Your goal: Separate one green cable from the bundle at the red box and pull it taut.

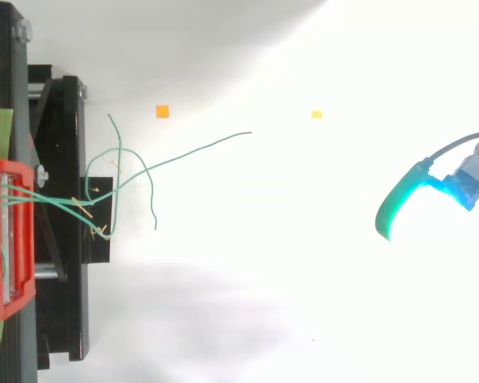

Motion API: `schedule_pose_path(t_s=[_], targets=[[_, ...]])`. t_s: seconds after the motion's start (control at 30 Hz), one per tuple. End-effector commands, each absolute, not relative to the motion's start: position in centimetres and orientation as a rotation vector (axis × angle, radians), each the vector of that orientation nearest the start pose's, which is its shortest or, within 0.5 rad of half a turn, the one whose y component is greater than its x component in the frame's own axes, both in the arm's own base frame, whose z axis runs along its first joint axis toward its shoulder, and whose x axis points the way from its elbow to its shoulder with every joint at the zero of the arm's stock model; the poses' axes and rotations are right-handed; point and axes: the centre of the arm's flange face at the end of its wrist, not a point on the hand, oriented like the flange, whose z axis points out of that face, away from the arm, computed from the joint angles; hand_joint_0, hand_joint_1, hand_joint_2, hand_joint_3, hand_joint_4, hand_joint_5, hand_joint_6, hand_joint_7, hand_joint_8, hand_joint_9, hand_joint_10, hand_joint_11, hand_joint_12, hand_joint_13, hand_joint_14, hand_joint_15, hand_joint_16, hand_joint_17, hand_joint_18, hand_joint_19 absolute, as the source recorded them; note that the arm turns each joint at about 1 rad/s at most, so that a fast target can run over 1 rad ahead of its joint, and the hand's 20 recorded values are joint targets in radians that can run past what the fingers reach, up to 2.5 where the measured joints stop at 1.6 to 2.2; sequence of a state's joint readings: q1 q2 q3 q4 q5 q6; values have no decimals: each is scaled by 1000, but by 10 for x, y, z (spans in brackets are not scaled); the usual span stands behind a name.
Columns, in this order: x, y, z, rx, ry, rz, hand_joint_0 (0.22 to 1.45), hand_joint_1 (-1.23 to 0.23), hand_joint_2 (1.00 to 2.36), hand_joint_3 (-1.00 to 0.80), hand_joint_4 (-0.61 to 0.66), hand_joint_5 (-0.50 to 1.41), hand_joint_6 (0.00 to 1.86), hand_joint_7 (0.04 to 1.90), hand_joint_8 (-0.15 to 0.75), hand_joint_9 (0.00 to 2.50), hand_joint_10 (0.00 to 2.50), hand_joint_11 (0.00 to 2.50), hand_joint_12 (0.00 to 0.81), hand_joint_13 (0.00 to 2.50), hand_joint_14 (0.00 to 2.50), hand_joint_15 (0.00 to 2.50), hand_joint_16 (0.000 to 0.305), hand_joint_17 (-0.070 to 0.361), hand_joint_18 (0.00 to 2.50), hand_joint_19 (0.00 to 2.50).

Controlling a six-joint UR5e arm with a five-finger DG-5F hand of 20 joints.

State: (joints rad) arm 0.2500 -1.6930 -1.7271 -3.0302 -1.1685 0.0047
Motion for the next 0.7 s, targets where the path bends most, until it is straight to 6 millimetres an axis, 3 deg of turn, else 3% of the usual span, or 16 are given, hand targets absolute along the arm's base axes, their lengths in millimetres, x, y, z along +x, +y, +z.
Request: schedule_pose_path(t_s=[0.0,0.4,0.57,0.67], targets=[[530,-43,363,1354,1231,979,420,-469,1000,-500,121,-270,501,608,328,1283,23,848,456,1106,20,686,99,222,1488,489],[532,-42,366,1347,1221,995,419,-470,1000,-500,122,-270,501,604,329,1262,23,835,445,1074,22,676,97,218,1386,532],[542,-43,392,1304,1183,1004,419,-470,1000,-500,121,-270,501,600,326,1280,23,832,448,1077,22,677,97,218,1372,527],[545,-44,394,1277,1160,979,418,-470,1000,-500,120,-270,501,600,335,1282,23,825,450,1086,21,674,97,219,1350,523]])
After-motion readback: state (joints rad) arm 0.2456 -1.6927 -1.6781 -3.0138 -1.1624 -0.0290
